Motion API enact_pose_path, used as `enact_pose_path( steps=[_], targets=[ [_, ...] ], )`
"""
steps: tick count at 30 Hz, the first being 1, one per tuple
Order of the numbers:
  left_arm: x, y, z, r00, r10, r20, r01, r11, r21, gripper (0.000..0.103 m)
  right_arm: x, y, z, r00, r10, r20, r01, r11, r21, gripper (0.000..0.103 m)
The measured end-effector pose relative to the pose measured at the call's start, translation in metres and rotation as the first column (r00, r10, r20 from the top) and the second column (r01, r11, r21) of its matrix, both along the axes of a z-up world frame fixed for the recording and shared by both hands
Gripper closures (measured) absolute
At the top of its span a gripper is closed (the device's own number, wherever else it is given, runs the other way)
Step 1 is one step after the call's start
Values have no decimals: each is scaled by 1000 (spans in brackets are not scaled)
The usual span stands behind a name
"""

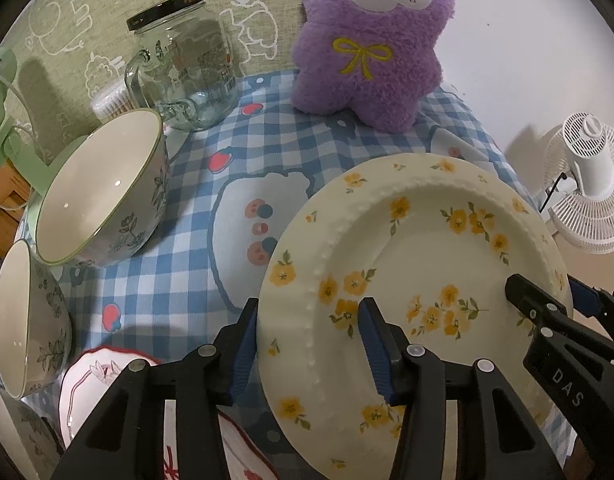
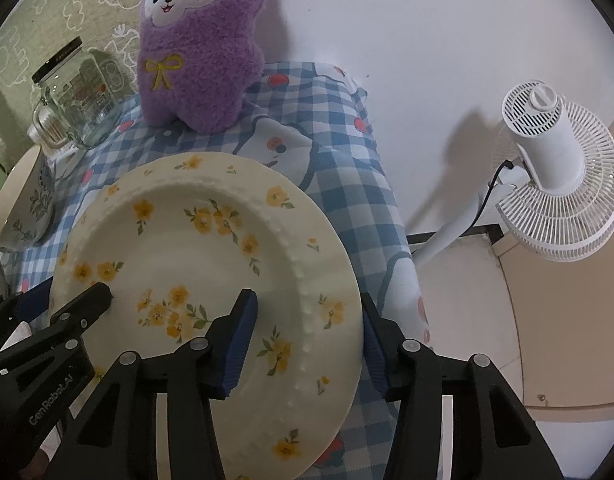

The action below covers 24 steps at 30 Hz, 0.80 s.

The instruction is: Organize plates and bowls

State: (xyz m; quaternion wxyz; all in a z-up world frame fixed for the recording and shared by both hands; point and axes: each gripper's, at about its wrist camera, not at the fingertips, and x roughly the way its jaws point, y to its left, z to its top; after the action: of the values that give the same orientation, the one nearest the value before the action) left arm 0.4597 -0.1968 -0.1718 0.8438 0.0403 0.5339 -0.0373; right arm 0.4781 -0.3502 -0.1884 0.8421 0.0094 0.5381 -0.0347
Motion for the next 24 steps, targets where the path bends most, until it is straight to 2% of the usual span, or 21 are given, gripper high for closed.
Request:
enact_pose_path(
  steps=[10,24],
  targets=[
    [-18,1,8,1000,-10,2,10,1000,3,55,-15,1,7,1000,17,-11,-18,1000,-6,50],
    [-50,-5,11,996,-79,-33,79,997,4,56,-50,-3,9,996,71,-63,-73,997,-29,51]
  ],
)
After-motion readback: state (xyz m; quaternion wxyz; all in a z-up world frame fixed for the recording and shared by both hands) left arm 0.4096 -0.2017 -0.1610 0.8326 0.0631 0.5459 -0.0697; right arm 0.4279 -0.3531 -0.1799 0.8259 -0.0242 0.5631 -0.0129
